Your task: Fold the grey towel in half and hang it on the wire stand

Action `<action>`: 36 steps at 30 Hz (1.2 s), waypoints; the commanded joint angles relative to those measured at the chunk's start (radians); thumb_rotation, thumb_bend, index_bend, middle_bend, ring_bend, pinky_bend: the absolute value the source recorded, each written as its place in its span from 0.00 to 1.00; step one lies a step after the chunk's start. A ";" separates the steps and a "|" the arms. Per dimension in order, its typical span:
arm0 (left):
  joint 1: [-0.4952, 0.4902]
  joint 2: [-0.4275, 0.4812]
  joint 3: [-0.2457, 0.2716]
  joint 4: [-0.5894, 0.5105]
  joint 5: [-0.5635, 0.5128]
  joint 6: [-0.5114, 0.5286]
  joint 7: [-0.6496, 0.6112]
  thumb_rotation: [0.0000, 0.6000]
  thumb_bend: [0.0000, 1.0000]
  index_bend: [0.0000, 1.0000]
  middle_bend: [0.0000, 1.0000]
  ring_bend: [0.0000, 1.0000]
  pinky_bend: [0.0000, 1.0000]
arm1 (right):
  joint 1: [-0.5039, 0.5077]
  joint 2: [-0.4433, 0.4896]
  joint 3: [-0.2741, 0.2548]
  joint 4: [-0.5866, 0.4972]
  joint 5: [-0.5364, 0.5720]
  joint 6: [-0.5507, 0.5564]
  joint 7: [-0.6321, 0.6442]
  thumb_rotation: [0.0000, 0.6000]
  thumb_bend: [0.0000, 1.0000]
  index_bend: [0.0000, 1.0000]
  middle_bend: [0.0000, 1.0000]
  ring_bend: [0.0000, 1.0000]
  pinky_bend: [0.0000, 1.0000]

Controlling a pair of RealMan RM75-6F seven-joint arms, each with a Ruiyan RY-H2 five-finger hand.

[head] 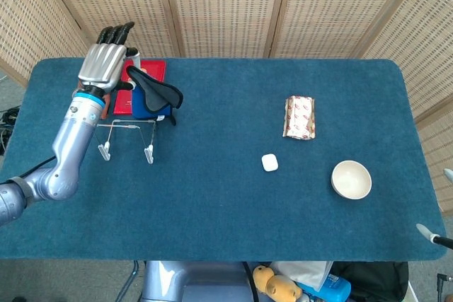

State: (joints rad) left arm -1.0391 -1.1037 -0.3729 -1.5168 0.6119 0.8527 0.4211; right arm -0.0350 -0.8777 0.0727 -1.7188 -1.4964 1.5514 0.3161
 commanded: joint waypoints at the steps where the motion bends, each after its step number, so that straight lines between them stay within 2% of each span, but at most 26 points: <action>1: 0.037 0.045 0.002 -0.012 0.032 -0.021 -0.059 1.00 0.85 0.87 0.00 0.00 0.00 | -0.001 0.000 -0.002 -0.004 -0.004 0.003 -0.005 1.00 0.00 0.00 0.00 0.00 0.00; 12: 0.146 0.150 0.016 -0.054 0.153 -0.056 -0.235 1.00 0.85 0.87 0.00 0.00 0.00 | -0.012 0.002 -0.013 -0.012 -0.034 0.031 -0.007 1.00 0.00 0.00 0.00 0.00 0.00; 20: 0.242 0.225 0.020 -0.100 0.298 -0.039 -0.387 1.00 0.85 0.87 0.00 0.00 0.00 | -0.017 0.003 -0.022 -0.013 -0.063 0.048 -0.006 1.00 0.00 0.00 0.00 0.00 0.00; 27: 0.315 0.250 0.050 -0.123 0.416 -0.025 -0.502 1.00 0.85 0.87 0.00 0.00 0.00 | -0.025 0.004 -0.031 -0.011 -0.086 0.070 0.001 1.00 0.00 0.00 0.00 0.00 0.00; 36: 0.413 0.260 0.096 -0.098 0.575 0.049 -0.641 1.00 0.85 0.87 0.00 0.00 0.00 | -0.040 0.006 -0.042 -0.007 -0.117 0.106 0.011 1.00 0.00 0.00 0.00 0.00 0.00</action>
State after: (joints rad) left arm -0.6456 -0.8466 -0.2893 -1.6242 1.1647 0.8834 -0.1991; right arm -0.0737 -0.8720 0.0321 -1.7261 -1.6119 1.6563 0.3262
